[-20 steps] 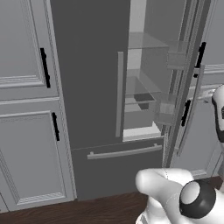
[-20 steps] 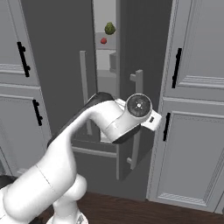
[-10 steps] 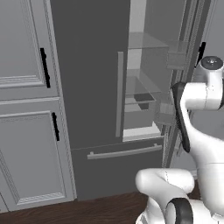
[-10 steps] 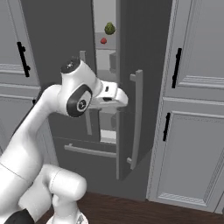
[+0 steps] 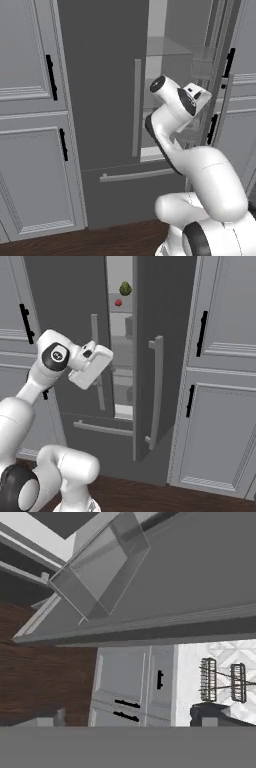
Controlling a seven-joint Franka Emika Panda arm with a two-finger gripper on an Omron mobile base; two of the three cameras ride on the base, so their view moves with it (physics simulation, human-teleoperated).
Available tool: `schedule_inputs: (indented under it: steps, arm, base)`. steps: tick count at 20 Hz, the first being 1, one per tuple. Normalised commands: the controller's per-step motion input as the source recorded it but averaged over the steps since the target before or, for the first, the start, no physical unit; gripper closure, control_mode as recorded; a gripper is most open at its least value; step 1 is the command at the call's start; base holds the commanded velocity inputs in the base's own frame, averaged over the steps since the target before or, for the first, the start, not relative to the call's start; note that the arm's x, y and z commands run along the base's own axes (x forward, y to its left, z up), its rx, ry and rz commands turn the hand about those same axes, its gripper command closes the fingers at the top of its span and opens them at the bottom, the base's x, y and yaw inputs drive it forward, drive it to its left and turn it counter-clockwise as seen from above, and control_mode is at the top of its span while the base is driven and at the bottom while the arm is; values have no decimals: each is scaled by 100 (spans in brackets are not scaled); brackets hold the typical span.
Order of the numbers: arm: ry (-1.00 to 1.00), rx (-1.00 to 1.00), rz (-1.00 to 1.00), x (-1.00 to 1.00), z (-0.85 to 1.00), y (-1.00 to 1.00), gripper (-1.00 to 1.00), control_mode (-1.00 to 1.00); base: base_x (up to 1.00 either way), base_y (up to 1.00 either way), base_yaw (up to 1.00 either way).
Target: Take the strawberry from the fridge and place it on top of the pancake, located on the dining counter.
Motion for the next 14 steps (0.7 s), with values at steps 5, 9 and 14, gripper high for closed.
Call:
schedule_inputs:
  steps: [5,9,14]
  arm:
    - [19,-13,9,83,-9,-28,-100,-100]
    - [34,-8,10,72,-14,-67,-100,-100]
    - [29,-11,9,51,-18,-57,-100,-100]
  base:
    - [0,0,0]
    - [0,0,0]
    - [0,0,0]
